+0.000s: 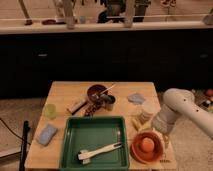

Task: Place apple in red bowl

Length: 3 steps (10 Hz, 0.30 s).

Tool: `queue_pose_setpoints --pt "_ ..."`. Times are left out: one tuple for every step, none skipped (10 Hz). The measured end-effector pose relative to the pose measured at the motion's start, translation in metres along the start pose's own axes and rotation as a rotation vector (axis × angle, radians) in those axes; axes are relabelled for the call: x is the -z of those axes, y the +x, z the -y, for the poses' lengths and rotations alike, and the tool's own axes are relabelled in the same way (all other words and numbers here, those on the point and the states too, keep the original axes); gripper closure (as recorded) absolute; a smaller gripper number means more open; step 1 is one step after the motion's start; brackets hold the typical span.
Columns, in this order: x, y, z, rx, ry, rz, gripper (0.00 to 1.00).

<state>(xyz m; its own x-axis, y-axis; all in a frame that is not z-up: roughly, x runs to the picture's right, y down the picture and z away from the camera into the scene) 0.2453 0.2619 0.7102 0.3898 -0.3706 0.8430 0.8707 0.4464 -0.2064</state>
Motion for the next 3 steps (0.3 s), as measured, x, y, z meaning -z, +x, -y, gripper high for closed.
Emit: queue_pose_setpoints --pt "0.0025 0.0018 -0.0022 -0.006 0.001 -0.006 0.2" --pt "0.0047 0.0038 -0.0047 -0.013 0.003 -0.011 0.2" --pt "0.0075 0.0061 -0.0073 -0.021 0.004 -0.017 0.2"
